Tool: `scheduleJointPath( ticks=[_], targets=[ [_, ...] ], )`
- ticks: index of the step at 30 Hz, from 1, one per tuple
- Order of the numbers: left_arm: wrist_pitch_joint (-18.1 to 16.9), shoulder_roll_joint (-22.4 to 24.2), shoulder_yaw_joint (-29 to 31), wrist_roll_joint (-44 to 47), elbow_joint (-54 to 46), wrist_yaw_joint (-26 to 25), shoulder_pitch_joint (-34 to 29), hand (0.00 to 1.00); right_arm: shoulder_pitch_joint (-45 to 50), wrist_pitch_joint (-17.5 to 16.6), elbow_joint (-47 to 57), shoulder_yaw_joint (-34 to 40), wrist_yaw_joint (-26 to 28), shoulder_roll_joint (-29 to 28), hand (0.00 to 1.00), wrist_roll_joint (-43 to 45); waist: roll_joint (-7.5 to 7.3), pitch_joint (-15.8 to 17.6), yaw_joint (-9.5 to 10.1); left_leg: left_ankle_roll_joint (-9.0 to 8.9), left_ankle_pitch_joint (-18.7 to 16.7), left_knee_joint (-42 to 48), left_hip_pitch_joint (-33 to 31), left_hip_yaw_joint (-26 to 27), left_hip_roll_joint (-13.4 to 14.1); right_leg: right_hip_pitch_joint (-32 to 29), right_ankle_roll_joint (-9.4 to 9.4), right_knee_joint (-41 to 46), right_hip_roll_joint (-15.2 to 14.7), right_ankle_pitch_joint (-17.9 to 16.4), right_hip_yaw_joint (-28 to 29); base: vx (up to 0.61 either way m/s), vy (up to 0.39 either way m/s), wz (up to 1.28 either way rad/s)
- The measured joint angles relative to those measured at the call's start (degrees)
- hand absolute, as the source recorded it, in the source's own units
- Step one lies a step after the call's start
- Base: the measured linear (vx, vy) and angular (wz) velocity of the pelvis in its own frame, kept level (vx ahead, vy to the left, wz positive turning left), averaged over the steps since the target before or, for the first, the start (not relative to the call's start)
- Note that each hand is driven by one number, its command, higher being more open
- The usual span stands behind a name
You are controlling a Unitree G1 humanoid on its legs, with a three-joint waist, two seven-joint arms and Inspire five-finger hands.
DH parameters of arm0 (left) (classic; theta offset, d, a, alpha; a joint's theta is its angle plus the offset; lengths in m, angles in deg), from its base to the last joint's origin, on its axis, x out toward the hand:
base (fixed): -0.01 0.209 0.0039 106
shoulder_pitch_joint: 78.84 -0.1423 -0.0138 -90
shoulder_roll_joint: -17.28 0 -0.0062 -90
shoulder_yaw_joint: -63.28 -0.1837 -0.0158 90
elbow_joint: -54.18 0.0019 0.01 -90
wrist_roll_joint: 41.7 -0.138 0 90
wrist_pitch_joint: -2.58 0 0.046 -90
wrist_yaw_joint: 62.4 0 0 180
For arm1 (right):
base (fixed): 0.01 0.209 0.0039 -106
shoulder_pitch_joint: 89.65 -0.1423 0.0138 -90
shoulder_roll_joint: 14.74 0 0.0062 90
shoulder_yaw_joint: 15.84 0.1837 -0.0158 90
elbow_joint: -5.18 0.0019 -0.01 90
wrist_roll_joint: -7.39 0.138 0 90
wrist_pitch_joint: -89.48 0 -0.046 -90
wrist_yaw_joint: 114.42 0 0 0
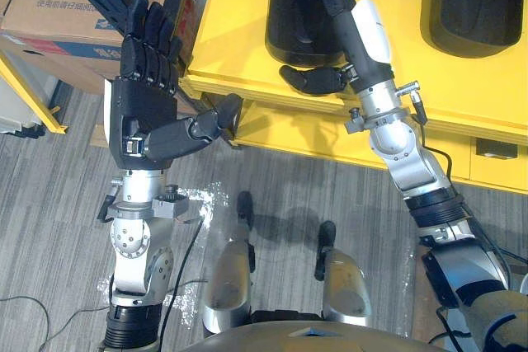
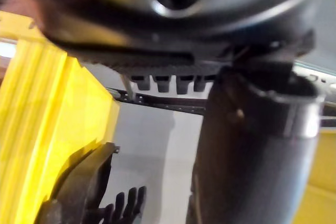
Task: Walk over and take three plastic housings, then place them on the shelf
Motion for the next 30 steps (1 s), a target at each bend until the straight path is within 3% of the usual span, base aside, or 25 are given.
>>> scheduleJointPath(
  ticks=[15,30],
  targets=[
    [0.0,0.03,-0.09,-0.05,0.82,0.0,-1.02,1.0,-5.03,0.0,-6.28,-3.38,-4.98,2.22,1.0,-2.44,0.43,0.22,0.03,-0.21,0.25,0.01,0.08,-0.26,-0.07,-0.31,-0.09,1.2,-0.2,-0.53,-0.13,0.0,-0.031,0.01],
    [0.0,0.12,-1.28,-0.01,0.91,-0.13,-1.58,1.0,-11.39,0.85,-12.08,-6.01,-7.66,4.11,1.0,-2.46,2.16,1.07,0.12,-0.04,0.53,-0.01,0.08,-0.47,-0.68,-0.52,0.12,2.09,-0.88,-0.86,-0.33,0.0,-0.026,0.01]
  ],
)
